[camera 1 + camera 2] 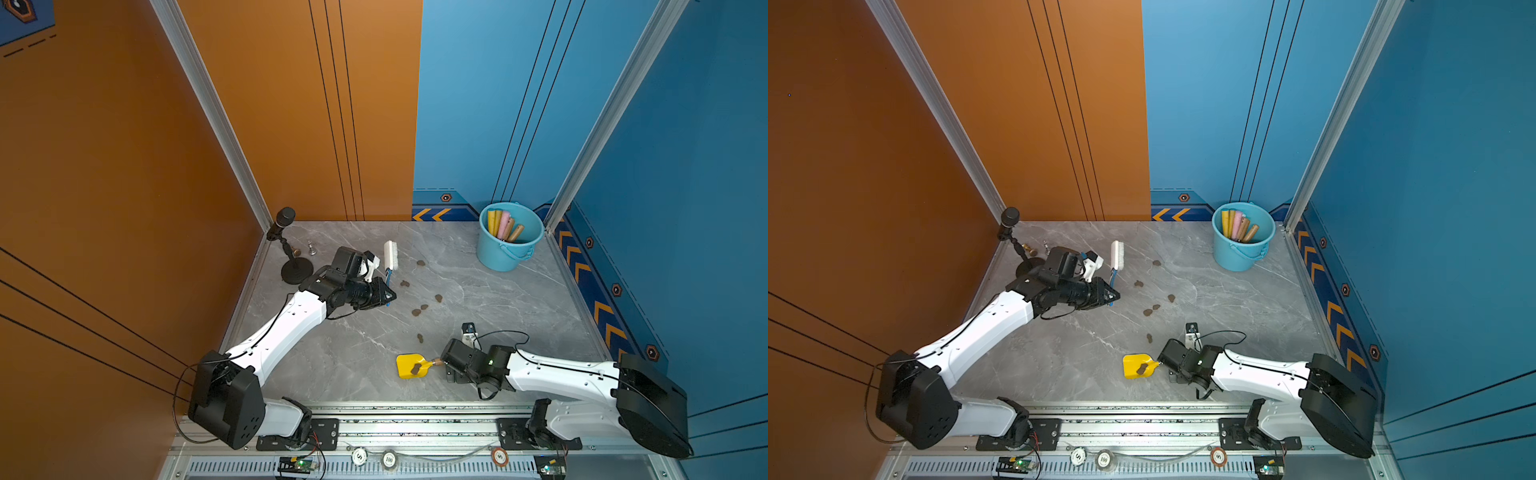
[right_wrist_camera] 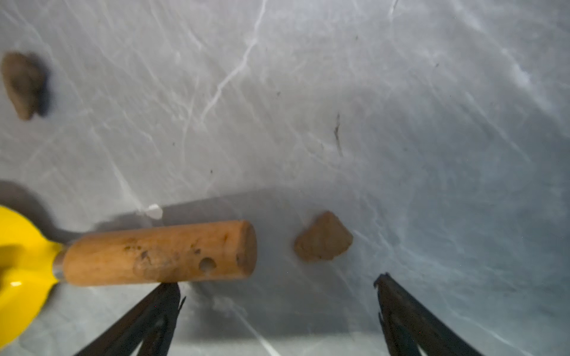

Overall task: Brush the soil off the hand trowel and place it into the bucket
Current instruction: Adjust the hand trowel at the center of the board.

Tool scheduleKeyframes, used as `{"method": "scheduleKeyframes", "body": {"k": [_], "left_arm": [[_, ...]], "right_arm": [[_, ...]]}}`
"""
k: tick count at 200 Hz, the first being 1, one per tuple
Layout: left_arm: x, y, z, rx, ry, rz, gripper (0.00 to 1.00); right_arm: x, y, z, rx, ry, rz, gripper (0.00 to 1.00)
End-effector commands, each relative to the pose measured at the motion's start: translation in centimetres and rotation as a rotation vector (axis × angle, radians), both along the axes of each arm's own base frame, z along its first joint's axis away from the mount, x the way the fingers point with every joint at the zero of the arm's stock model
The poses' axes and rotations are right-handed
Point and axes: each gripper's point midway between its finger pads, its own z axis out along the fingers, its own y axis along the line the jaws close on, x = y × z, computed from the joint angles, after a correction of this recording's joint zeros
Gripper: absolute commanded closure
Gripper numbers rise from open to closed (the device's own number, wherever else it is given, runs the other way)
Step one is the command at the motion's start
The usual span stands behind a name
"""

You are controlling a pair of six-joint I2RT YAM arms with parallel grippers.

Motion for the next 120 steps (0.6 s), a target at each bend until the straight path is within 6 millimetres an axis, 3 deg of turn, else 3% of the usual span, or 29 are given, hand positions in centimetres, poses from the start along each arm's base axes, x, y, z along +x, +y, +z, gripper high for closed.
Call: {"method": "scheduleKeyframes", "body": {"k": [1,63,93,120], "left_arm": [[-0.1,0.6,0.5,0.014,-0.039,0.020,1.00],[0.0,2.3,0.5,0.051,-0.061,0.065,1.00],[0.6,2.9,1.1,0.061,-0.078,0.095,1.00],[1.6,3.4,1.2,0.070,-0.085,0.117,1.00]], "right_arm": [[2.1,1.3,0.6,0.035,-0.029,0.016,0.00],[8.1,4.7,0.3,0.061,-0.022,0.052,0.00],[10.3,5.2,2.1,0.095,-0.012,0.045,0.01],[11.4,4.1,4.5,0.125,-0.020,-0.037,0.01]]}}
